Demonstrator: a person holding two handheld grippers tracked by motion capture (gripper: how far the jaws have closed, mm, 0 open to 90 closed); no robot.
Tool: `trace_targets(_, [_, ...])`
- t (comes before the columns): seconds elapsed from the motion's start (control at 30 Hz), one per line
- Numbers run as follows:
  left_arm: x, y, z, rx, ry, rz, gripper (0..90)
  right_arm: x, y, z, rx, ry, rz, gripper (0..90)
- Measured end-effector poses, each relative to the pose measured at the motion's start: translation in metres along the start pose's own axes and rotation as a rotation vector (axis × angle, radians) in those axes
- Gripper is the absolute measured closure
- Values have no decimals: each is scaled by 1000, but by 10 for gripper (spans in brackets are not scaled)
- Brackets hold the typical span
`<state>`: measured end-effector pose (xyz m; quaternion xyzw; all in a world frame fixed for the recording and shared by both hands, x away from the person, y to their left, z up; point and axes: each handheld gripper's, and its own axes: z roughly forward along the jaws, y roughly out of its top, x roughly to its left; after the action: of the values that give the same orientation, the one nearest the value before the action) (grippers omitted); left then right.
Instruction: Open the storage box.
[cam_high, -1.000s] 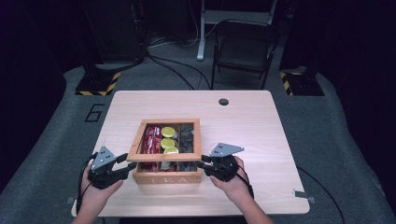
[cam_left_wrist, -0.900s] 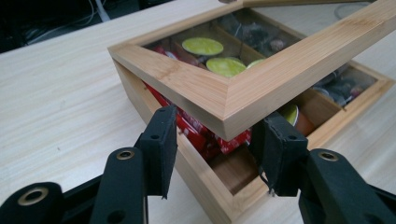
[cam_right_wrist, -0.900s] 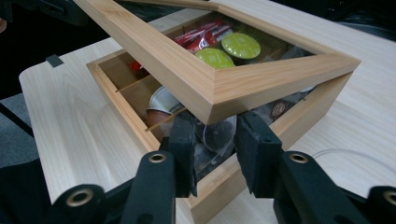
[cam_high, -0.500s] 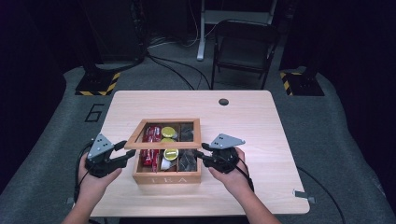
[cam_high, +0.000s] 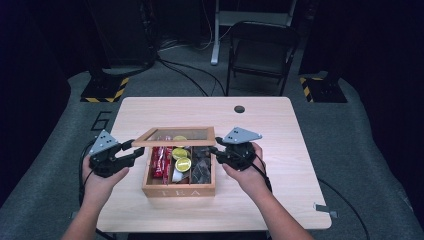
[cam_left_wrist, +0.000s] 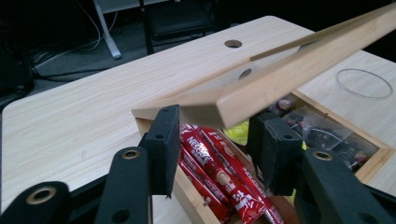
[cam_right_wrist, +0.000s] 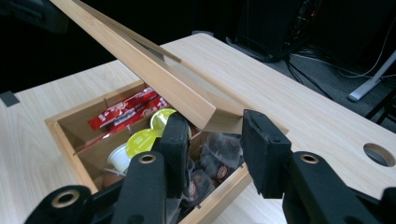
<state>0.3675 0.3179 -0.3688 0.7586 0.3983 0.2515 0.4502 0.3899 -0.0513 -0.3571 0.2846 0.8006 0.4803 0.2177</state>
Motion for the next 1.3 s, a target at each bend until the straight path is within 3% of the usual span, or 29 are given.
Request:
trace_targets(0.23, [3,-5,16,-8,48,-9,537,-6,10,2,-15,-14,9,639])
trace_targets(0.47, [9,-4,28,-32,70,-49,556,-7,12,2,-19,-18,15,643])
trace_targets(0.6, [13,-4,30,-37,54,-68,559,-7,12,2,-18,-19,17,643])
trace_targets(0.93, [16,-3,34,-74,68,-52,629,-4,13,2,-7,-39,25,647])
trace_targets(1.3, [19,-2,35,-88,50,-57,625,-3,12,2,-28,-45,53,628])
